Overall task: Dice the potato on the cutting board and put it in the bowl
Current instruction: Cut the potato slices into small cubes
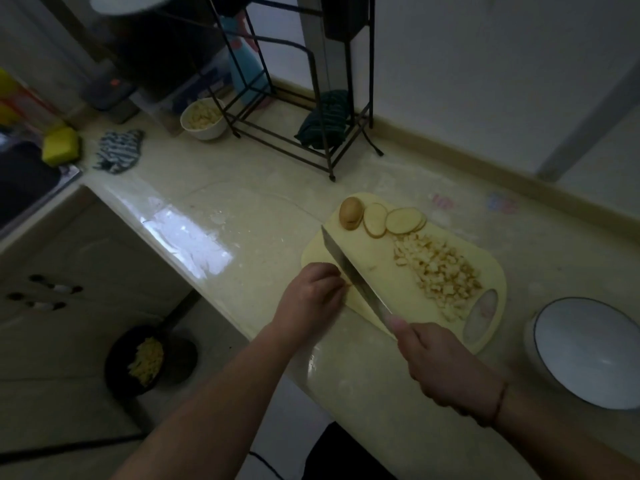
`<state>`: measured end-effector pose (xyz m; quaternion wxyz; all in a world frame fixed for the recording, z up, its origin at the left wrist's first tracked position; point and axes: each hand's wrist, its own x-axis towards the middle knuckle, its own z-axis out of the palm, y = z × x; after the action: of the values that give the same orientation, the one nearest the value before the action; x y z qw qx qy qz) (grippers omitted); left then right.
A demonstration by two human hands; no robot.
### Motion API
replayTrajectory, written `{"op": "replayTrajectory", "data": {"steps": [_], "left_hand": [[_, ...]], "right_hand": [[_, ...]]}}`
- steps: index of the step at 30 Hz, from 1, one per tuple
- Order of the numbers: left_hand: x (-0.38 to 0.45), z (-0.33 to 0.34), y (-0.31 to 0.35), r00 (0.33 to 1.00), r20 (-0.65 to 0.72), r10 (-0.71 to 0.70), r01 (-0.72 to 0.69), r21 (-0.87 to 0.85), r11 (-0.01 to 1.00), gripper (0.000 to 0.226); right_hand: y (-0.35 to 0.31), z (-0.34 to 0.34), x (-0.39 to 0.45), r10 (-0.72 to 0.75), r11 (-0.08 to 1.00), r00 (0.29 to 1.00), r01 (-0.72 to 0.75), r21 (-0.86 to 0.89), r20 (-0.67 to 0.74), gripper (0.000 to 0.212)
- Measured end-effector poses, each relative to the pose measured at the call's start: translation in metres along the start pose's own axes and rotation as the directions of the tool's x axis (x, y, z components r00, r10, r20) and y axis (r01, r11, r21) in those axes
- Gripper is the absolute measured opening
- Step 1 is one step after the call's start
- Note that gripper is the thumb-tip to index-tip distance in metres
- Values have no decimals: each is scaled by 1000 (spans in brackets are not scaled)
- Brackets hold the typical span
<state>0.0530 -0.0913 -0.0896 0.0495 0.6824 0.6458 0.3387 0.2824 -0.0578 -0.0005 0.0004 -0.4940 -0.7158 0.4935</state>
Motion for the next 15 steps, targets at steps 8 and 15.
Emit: {"op": "replayTrajectory", "data": {"steps": [8, 15], "left_hand": [[-4, -2, -2, 1000, 3, -1, 1, 11, 1000, 22], [-6, 1, 0, 999, -25, -23, 23, 20, 1000, 21]], "right_hand": [[2, 12, -8, -76, 992, 997, 73, -101, -29, 56], [4, 13, -10, -90, 991, 995, 86, -102, -38, 57]]}}
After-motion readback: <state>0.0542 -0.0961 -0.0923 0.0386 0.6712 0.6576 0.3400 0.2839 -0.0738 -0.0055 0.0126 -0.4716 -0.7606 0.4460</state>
